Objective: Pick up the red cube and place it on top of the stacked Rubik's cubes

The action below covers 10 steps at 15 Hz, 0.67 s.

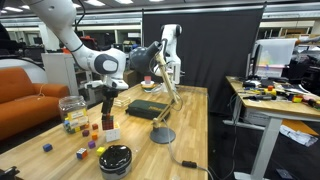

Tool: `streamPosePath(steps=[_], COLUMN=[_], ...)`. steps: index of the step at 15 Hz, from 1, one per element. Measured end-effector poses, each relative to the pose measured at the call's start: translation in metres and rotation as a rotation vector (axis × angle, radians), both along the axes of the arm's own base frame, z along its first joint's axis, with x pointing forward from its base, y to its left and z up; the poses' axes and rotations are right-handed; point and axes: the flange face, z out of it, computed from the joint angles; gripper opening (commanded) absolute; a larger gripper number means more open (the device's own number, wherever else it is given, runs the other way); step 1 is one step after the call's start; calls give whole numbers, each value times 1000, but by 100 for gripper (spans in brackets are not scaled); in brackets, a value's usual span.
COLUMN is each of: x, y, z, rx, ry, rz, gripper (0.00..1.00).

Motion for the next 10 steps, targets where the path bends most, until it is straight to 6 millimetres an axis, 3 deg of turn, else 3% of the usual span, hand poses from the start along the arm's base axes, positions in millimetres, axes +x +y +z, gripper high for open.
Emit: streamPosePath(steps=[7, 10], x=[3, 0], y=[16, 15], z=[28, 26], rx=[20, 20], ry=[-50, -48], rz=[39, 42], gripper=[100, 100])
